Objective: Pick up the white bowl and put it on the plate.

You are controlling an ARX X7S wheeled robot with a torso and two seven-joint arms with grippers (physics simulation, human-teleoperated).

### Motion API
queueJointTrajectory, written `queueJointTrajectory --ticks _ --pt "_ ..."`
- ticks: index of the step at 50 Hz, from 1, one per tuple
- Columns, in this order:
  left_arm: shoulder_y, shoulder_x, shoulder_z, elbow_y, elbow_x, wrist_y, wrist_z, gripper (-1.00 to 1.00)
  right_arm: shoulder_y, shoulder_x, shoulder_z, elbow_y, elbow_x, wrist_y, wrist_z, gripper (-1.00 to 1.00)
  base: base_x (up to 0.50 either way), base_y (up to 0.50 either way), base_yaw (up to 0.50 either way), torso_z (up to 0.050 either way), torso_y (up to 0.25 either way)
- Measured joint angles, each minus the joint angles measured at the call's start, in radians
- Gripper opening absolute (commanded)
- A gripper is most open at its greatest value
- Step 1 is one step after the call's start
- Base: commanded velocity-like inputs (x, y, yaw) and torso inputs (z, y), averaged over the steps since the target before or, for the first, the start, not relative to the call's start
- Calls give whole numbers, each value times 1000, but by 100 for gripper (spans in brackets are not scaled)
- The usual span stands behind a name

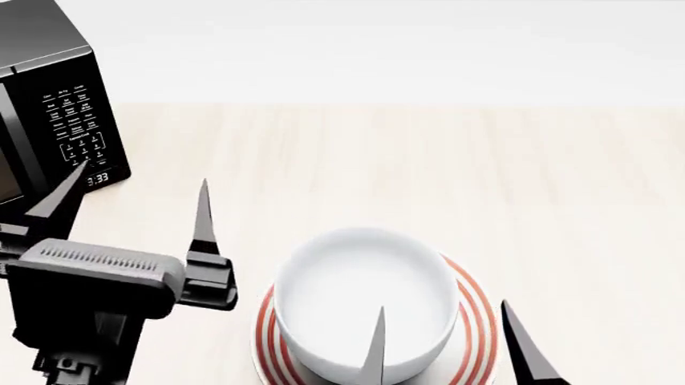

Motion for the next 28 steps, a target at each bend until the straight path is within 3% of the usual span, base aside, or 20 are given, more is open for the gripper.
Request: queueJointTrajectory --ticks 15,28 --pt "22 -162 31 267 289 -102 -234 100 9 8 -6 -60 -4 35 14 100 0 0 0 0 0" --pt "152 -315 -74 495 475 -217 -318 100 14 14 -18 -115 -11 64 24 100 0 0 0 0 0"
